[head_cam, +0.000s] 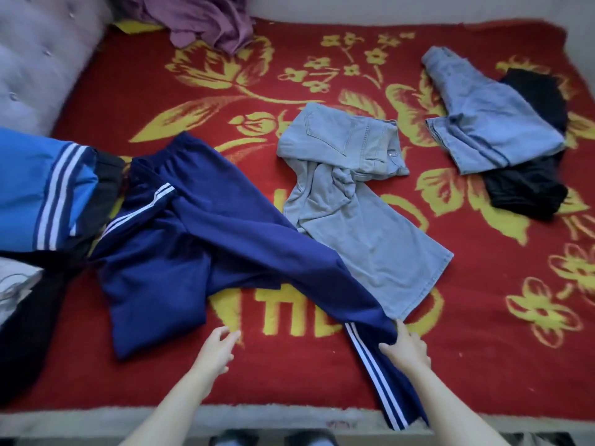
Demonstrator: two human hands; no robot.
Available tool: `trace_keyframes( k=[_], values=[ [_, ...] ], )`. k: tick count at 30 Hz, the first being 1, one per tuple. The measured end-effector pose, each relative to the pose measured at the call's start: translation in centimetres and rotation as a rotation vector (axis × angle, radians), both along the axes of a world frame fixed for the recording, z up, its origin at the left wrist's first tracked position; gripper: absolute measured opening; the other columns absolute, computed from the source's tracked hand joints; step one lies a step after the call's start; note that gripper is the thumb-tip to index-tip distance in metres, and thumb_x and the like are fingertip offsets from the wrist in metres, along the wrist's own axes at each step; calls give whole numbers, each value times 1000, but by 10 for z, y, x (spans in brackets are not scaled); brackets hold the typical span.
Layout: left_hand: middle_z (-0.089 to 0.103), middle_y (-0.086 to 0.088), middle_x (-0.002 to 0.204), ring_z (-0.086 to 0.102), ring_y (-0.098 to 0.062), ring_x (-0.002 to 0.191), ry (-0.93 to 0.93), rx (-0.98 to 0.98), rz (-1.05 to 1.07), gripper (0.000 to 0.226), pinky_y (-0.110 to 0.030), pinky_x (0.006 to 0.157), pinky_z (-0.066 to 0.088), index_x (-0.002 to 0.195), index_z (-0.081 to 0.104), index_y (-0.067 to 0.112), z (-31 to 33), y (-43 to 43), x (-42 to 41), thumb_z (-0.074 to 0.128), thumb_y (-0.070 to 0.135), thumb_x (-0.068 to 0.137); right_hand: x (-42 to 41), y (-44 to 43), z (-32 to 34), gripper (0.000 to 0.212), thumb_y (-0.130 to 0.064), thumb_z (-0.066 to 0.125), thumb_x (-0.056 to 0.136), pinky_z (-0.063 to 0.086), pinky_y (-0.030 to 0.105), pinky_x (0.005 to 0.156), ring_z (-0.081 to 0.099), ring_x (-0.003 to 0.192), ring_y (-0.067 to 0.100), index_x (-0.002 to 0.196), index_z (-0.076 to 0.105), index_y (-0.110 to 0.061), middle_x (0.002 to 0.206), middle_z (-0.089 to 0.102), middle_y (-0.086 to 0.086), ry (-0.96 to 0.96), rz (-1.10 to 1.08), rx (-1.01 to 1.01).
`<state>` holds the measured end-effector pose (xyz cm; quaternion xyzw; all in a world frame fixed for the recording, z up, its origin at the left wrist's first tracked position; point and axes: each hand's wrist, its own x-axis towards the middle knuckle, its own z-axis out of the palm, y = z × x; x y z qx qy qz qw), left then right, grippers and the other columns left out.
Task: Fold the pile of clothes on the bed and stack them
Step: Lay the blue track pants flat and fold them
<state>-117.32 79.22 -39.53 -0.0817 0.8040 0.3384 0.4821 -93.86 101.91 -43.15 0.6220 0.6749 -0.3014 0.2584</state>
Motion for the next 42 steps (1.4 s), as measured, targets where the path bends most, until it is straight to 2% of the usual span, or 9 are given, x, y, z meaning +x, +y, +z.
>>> trace_keyframes(
  k=[5,11,16,20,23,26,29,37,42],
  values=[
    [51,-9,112,54,-26,97,-41,-111,-5,43,-35,81,43,136,39,11,-32,0,45,49,24,96,40,-6,-44,87,-41,63,84,33,39,101,36,129,31,148,7,-19,143,34,12,-109,-68,-28],
    [57,-9,106,58,-24,91,-108,-148,-49,40,-34,78,46,134,41,10,-37,11,82,47,25,97,83,-20,-50,17,-24,51,87,31,33,84,52,107,27,101,59,-19,110,63,7,-112,-67,42],
    [60,-11,108,59,-24,91,-120,-84,-71,25,-34,80,45,117,51,10,-25,41,88,43,25,98,94,-23,-22,16,-23,48,64,37,37,80,52,89,25,61,55,-9,80,66,9,636,703,663],
    [59,-11,104,58,-23,87,-139,-38,-62,19,-33,79,43,109,51,12,-23,61,97,42,26,99,112,-51,-14,18,-36,44,66,39,32,79,58,81,15,61,57,-24,75,64,-8,622,1318,204],
    [59,-10,103,57,-20,80,-160,-51,-66,20,-32,77,41,107,53,12,-27,64,105,42,27,98,120,-61,-35,47,-62,29,64,41,17,55,54,51,4,51,57,-27,49,54,-14,285,1159,-104],
    [60,-10,104,57,-23,87,-188,-83,-76,21,-31,79,42,108,53,12,-28,60,108,41,27,99,103,-50,-43,36,-47,37,90,46,32,73,60,96,20,98,64,-23,98,63,-2,182,775,-45],
    [60,-10,106,57,-24,90,-180,-110,-70,23,-32,78,42,111,53,11,-30,51,106,41,27,99,84,-47,-54,48,-40,46,94,37,38,95,41,123,29,134,35,-14,133,40,10,40,360,-187],
    [61,-10,104,59,-22,86,-173,-148,-7,25,-31,71,44,114,53,11,-38,30,91,42,27,98,62,-52,-73,20,-30,54,90,37,34,89,48,114,23,107,52,-20,113,55,1,-40,326,-118],
    [61,-7,95,58,-19,78,-177,-134,34,22,-32,78,43,107,54,10,-39,30,85,42,26,98,74,-26,-52,27,-13,48,87,27,33,62,38,75,19,66,31,-16,69,38,-3,333,28,-279]
  ],
)
